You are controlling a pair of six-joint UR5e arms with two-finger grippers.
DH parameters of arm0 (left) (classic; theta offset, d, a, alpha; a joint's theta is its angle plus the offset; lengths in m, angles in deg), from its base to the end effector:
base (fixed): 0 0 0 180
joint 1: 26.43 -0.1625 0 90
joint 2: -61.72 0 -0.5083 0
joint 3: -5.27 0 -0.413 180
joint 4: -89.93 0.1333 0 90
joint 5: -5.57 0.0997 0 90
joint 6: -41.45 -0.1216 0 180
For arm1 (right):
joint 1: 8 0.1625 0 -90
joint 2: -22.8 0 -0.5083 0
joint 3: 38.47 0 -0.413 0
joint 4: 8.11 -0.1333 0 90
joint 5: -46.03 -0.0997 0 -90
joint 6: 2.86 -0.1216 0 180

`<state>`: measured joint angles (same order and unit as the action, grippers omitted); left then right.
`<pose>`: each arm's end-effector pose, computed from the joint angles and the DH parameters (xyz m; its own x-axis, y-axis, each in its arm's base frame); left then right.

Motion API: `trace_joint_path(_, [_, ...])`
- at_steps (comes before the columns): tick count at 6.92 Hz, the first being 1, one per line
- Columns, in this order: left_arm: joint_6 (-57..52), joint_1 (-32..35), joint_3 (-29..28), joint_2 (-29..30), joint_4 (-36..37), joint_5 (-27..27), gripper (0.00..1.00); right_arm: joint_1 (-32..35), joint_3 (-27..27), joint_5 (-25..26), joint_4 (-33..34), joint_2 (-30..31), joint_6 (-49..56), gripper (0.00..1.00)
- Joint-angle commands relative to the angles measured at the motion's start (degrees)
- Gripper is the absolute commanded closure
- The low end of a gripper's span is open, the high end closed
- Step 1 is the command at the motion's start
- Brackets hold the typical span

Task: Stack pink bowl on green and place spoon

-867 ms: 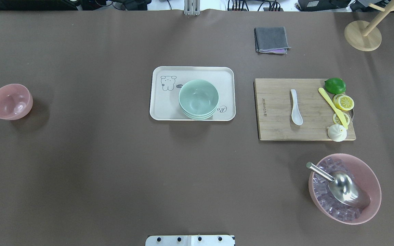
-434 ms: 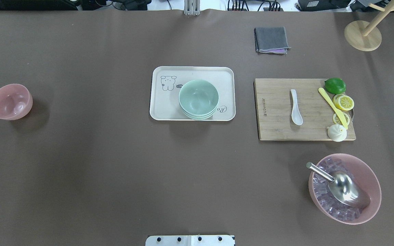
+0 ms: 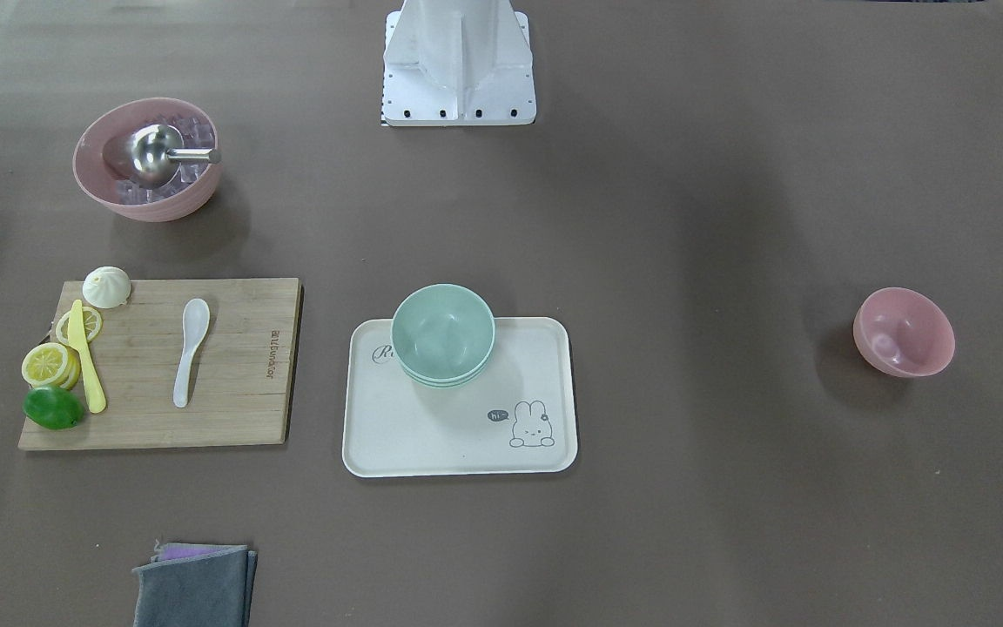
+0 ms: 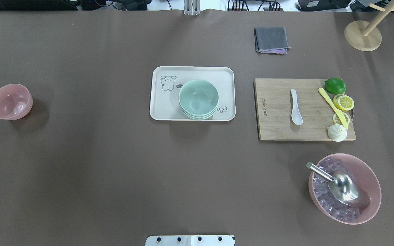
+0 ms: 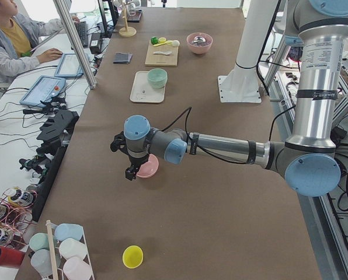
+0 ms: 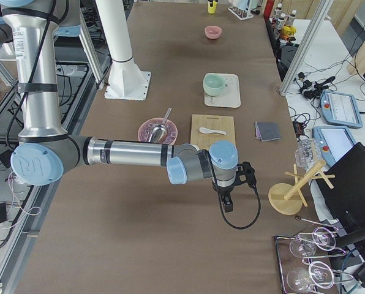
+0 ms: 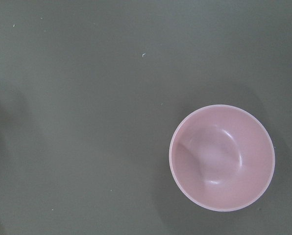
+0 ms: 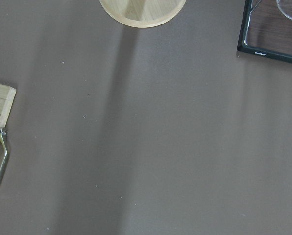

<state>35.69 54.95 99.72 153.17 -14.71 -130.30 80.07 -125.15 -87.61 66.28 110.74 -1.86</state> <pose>0.0364 -0.5475 0.6725 0.6333 0.4445 -0.6335 -0.2049 0.8857 0.4165 0.0308 -0.5509 0.7401 0.7168 -0.2122 0.6642 0.0451 0.9647 0.2595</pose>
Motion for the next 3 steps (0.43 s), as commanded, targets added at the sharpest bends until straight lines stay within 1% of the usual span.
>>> trace_joint_path(1, [0.0,-0.1,0.0,0.1,0.0,0.0,0.02,0.0,-0.1,0.0,0.0,0.1,0.0,0.0])
trace_joint_path(3, [0.5,-0.1,0.0,0.0,0.0,-1.1,0.02,0.0,-0.2,0.0,0.0,0.2,0.0,0.0])
